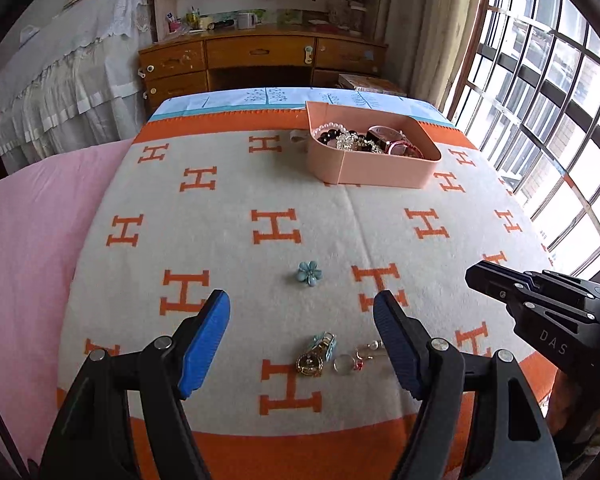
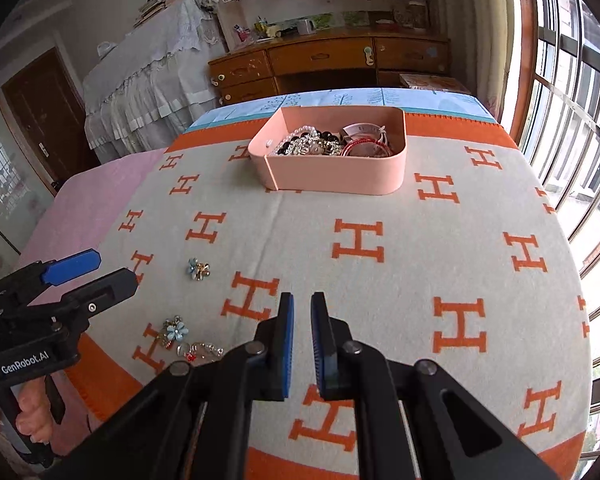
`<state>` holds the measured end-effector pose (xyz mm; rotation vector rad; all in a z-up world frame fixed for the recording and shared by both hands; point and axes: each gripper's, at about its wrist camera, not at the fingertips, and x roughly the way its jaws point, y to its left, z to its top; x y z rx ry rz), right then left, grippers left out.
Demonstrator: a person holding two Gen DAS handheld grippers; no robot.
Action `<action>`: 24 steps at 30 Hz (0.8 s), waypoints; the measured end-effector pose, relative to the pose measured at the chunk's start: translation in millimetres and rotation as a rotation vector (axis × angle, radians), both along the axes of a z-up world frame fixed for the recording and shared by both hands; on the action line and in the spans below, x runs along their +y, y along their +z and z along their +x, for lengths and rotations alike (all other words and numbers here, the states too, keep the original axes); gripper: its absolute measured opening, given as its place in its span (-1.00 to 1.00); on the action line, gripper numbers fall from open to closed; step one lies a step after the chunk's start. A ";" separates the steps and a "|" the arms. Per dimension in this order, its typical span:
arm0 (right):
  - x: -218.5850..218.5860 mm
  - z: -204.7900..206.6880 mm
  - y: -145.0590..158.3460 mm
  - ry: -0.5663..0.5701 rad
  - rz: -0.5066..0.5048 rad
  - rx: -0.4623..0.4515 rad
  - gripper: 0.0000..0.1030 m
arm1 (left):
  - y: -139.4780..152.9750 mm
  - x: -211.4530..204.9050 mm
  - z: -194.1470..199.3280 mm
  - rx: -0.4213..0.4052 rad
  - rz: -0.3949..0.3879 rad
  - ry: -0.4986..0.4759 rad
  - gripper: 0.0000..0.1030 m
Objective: Organize jewelry
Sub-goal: 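Lower the left gripper onto the small blue flower charm and close it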
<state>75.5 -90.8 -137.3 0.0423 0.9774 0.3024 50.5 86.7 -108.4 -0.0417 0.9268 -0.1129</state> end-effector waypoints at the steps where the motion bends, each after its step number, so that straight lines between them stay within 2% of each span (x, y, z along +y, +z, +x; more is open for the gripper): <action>1: 1.7 -1.0 -4.5 0.007 0.004 0.011 -0.83 | -5.5 -0.1 -2.9 0.005 -0.005 -0.007 0.41; 4: 1.3 -2.5 -13.7 0.007 0.016 0.040 -0.83 | -20.6 3.7 -11.7 0.025 -0.040 -0.012 0.35; 8: 2.8 -6.6 -17.5 0.034 0.040 0.045 -0.83 | -37.3 6.1 -19.7 0.052 -0.063 -0.007 -0.13; 14: 9.4 -7.2 -25.2 0.073 0.045 0.058 -0.83 | -51.2 4.3 -15.0 0.074 -0.081 -0.015 -0.52; 17: 9.1 -7.2 -27.3 0.085 0.047 0.059 -0.83 | -54.9 1.9 -11.0 0.076 -0.076 -0.013 -0.65; 24: 10.0 -7.5 -29.8 0.102 0.049 0.059 -0.83 | -61.1 -2.5 -2.8 0.091 -0.044 -0.002 -0.69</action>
